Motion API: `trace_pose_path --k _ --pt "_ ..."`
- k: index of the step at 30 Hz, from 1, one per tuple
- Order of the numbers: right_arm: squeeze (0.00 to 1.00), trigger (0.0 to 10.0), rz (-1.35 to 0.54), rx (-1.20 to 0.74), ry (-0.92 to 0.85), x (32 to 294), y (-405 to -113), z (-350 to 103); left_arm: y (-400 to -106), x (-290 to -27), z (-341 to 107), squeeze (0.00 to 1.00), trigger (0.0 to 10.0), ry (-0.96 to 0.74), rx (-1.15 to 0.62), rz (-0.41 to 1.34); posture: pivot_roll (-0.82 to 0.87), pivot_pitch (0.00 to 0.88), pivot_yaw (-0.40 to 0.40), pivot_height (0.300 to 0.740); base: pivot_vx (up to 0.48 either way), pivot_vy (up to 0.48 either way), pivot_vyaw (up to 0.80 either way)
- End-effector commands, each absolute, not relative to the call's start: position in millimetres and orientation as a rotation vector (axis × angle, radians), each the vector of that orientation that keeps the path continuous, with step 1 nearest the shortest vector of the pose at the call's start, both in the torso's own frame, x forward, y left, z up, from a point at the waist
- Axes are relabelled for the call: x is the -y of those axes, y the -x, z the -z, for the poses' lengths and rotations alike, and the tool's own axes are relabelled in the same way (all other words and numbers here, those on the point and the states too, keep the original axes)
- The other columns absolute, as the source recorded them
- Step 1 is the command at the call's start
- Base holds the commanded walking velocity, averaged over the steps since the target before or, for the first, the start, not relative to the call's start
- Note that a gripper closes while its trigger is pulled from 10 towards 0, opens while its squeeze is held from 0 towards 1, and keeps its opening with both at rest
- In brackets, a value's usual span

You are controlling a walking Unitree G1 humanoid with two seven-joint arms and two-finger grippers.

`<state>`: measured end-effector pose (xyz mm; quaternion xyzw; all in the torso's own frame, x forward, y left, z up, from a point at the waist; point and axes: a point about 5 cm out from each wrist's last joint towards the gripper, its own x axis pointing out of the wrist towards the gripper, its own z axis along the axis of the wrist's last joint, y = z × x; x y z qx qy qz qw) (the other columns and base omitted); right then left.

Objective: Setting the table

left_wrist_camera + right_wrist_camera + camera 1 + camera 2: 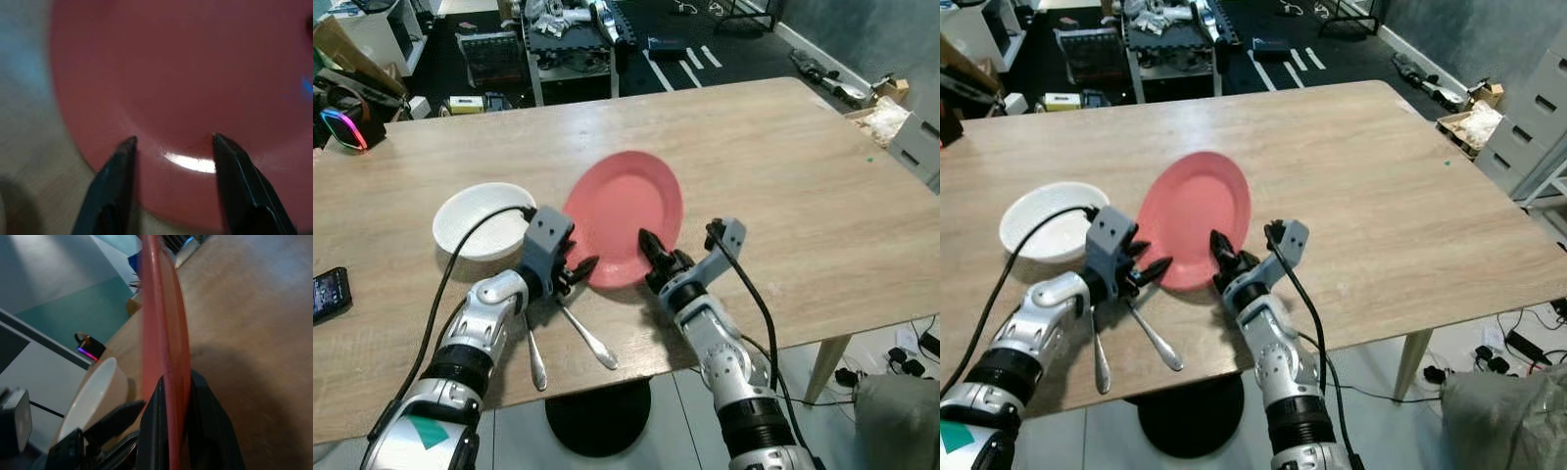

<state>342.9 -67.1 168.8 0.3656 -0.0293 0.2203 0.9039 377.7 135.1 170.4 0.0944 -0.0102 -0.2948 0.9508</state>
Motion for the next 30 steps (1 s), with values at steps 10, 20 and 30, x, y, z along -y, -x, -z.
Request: trace_pose_path --k 10,20,30 --pt "0.0 0.0 -0.311 0.289 -0.76 101 -340 -214 -352 -98 -282 0.0 10.0 -0.133 0.42 0.872 -0.09 0.102 0.105 0.74 0.0 0.0 0.0" --pt "0.0 10.0 -0.146 0.42 -0.645 159 -332 -239 -343 -91 -291 0.0 10.0 -0.065 0.432 0.844 -0.09 0.089 0.113 0.74 0.0 0.0 0.0" --pt "0.0 10.0 0.053 0.445 -0.343 208 -300 -236 -337 -124 -252 0.0 10.0 -0.029 0.267 0.511 -0.09 0.075 0.119 0.74 0.0 0.0 0.0"
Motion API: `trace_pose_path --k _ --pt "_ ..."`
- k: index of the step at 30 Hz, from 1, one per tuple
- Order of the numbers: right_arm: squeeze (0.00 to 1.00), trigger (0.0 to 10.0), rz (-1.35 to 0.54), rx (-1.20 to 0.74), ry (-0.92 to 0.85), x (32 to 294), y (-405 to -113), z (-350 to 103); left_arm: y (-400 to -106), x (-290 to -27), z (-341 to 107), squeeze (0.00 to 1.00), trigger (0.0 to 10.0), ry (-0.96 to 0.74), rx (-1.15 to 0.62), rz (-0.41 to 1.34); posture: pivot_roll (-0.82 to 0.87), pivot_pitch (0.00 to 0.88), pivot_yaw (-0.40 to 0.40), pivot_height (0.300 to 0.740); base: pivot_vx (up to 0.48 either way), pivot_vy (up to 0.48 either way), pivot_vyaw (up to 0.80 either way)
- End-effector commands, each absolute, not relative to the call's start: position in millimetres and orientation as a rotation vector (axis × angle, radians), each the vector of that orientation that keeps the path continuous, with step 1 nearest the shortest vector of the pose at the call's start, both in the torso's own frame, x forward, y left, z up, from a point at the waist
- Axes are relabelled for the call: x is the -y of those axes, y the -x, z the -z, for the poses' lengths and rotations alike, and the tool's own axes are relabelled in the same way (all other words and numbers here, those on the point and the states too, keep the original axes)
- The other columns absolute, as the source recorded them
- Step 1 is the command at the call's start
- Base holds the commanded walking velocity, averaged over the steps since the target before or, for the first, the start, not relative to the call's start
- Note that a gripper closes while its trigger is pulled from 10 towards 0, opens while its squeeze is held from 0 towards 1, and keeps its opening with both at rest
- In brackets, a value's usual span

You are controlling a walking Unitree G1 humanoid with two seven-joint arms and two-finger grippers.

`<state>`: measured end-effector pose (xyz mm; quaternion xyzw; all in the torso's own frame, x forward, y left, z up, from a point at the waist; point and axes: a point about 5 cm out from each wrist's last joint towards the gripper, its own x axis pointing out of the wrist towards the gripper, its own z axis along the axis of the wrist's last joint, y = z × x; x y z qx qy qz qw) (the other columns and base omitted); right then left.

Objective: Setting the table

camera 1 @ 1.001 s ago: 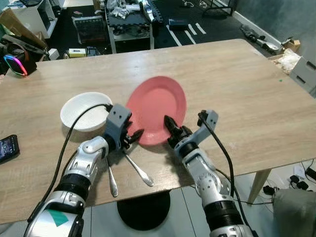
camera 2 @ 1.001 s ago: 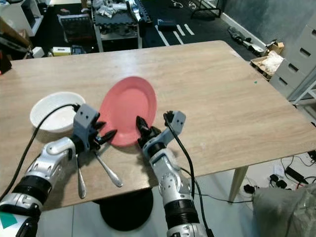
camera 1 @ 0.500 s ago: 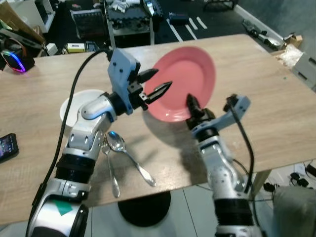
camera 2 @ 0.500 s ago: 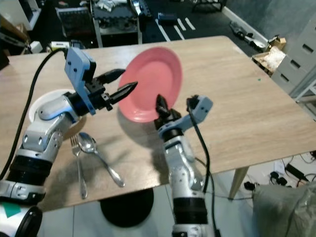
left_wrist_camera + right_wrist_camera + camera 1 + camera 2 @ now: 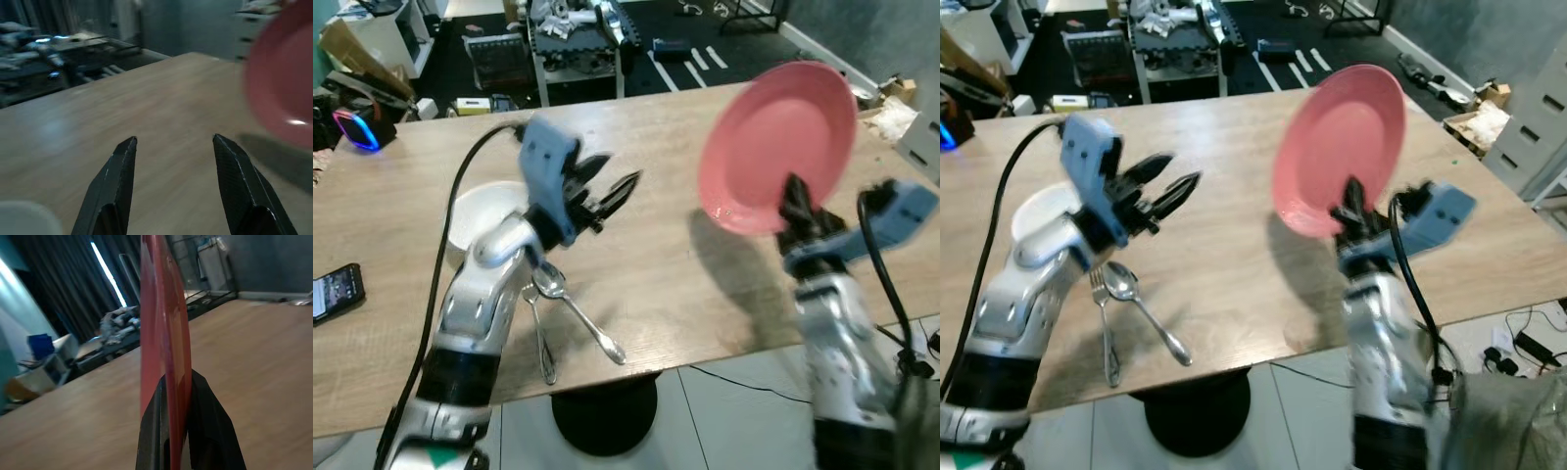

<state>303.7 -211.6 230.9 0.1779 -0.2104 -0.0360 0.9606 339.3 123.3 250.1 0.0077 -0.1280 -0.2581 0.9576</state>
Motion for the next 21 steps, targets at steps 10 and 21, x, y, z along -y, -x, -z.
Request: trace_pose_path --k 10,21 --pt "0.0 10.0 0.128 0.386 -0.304 225 -293 -223 -333 -140 -236 0.0 10.0 -0.043 0.187 0.346 -0.08 0.06 0.106 0.74 0.0 0.0 0.0" --pt "0.0 10.0 0.207 0.349 -0.288 236 -293 -218 -331 -136 -236 0.0 10.0 -0.06 0.181 0.329 -0.09 0.055 0.105 0.74 0.0 0.0 -0.8"
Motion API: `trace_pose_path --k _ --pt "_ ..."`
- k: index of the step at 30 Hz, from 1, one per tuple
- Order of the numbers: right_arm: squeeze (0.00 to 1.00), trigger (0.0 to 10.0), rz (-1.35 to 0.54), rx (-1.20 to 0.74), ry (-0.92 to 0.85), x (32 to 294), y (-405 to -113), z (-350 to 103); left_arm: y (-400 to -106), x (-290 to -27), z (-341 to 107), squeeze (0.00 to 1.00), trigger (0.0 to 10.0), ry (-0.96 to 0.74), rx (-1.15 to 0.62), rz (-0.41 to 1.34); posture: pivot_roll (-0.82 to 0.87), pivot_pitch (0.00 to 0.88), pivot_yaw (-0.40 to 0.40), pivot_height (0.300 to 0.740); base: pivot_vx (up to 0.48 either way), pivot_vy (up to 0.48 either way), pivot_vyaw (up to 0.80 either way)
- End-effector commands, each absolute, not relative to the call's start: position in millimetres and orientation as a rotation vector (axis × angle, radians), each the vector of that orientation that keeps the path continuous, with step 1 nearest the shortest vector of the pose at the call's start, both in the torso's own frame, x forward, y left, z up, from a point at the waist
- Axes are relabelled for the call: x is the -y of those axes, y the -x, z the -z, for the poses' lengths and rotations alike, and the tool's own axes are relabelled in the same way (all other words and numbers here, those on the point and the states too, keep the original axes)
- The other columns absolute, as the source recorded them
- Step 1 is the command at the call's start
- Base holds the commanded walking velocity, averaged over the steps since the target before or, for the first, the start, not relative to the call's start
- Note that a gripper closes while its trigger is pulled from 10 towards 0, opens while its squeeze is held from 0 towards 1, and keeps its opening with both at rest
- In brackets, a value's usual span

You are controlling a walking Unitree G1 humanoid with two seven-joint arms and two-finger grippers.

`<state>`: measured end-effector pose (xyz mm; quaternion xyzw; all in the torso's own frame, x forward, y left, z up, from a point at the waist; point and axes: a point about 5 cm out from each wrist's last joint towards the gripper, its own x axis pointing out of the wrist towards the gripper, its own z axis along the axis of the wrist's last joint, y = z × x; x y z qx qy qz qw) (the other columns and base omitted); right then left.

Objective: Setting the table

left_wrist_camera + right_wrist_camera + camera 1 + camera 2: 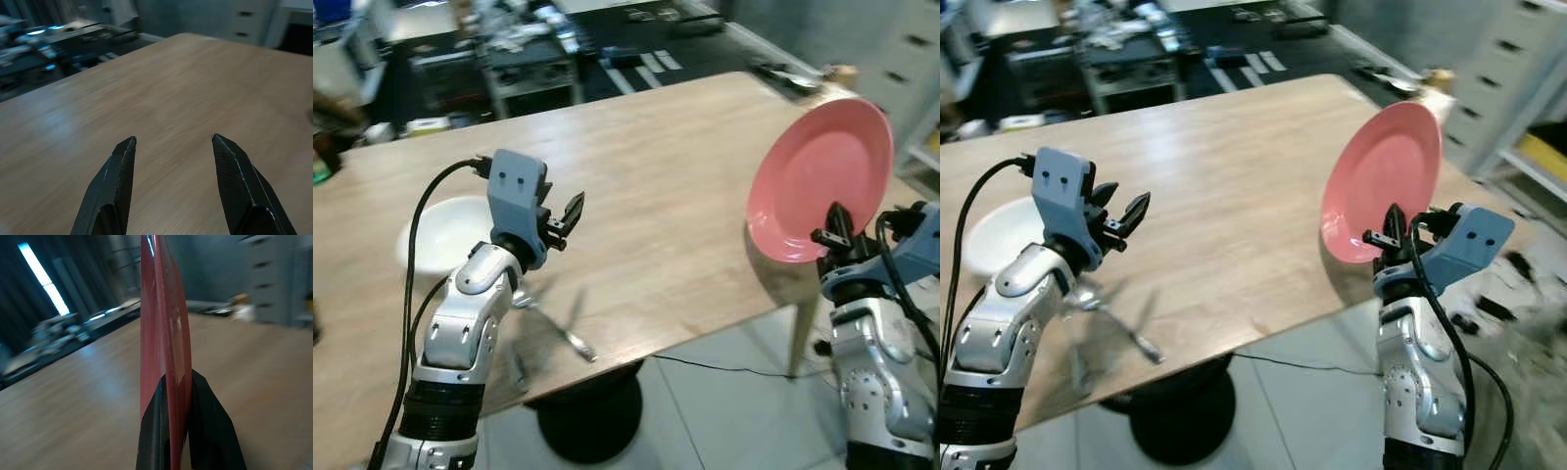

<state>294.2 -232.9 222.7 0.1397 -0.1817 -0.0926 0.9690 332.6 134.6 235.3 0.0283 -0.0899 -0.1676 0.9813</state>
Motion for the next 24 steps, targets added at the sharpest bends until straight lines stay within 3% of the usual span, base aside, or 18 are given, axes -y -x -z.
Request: trace_pose_path --k 1,24 --pt "0.0 10.0 0.207 0.349 -0.288 235.6 -293.3 -218.2 -330.8 -135.5 -236.1 0.0 10.0 -0.06 0.181 0.329 -0.09 0.055 0.105 0.74 0.0 0.0 -0.8" --pt "0.0 10.0 0.217 0.322 -0.285 231.8 -295.6 -212.6 -330.2 -132.9 -237.2 0.0 10.0 -0.077 0.177 0.34 -0.08 0.055 0.112 0.74 0.0 0.0 -0.8"
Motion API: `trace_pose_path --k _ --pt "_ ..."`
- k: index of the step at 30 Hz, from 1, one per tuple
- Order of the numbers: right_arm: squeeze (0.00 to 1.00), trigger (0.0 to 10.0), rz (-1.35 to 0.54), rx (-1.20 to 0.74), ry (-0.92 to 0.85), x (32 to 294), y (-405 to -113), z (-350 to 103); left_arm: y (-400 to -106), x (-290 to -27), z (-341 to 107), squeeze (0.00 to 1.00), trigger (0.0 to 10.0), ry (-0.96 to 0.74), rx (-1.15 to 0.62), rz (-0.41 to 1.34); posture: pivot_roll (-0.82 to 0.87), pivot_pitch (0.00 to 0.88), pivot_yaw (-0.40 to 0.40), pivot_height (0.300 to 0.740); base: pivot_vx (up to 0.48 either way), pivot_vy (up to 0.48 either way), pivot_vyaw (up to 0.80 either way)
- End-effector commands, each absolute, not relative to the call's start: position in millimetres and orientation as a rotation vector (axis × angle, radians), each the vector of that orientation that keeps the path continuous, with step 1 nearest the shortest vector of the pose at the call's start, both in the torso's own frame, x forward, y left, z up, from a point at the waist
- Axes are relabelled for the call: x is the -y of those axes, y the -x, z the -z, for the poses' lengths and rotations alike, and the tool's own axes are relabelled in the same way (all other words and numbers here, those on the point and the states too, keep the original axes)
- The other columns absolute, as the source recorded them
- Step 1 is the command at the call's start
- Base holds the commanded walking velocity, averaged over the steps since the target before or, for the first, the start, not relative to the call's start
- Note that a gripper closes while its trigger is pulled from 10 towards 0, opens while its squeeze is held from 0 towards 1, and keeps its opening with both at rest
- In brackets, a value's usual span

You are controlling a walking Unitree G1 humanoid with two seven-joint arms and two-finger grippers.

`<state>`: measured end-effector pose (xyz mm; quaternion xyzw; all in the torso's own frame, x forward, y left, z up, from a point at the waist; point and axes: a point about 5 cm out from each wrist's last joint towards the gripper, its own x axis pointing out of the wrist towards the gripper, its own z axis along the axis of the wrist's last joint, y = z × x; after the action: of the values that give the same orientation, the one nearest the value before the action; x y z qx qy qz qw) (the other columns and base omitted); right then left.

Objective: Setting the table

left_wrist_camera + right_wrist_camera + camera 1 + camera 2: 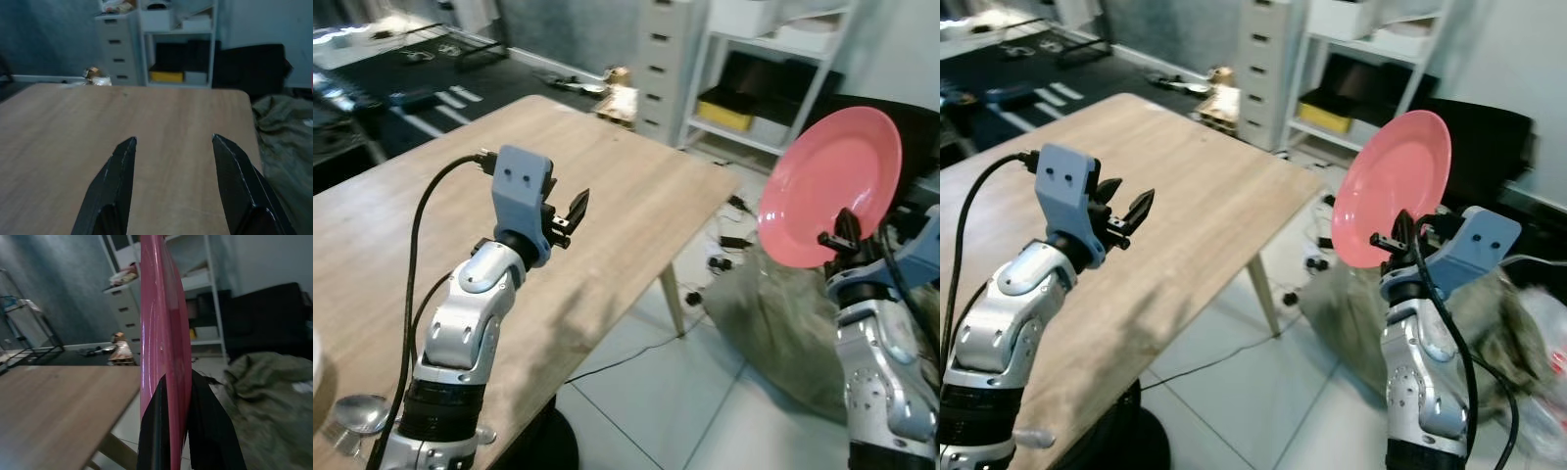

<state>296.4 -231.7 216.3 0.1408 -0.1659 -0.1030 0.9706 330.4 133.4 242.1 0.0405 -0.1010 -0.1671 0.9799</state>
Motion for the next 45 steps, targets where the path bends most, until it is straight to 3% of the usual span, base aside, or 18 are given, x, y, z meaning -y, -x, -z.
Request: trace_pose_path --k 1,45 --pt "0.0 10.0 0.217 0.322 -0.285 231.8 -295.6 -212.6 -330.2 -132.9 -237.2 0.0 10.0 -0.077 0.177 0.34 -0.08 0.055 0.112 0.74 0.0 0.0 -0.8" --pt "0.0 10.0 0.221 0.314 -0.272 234.4 -297.0 -210.5 -330.9 -128.5 -235.7 0.0 10.0 -0.082 0.16 0.373 -0.09 0.045 0.113 0.74 0.0 0.0 -0.8"
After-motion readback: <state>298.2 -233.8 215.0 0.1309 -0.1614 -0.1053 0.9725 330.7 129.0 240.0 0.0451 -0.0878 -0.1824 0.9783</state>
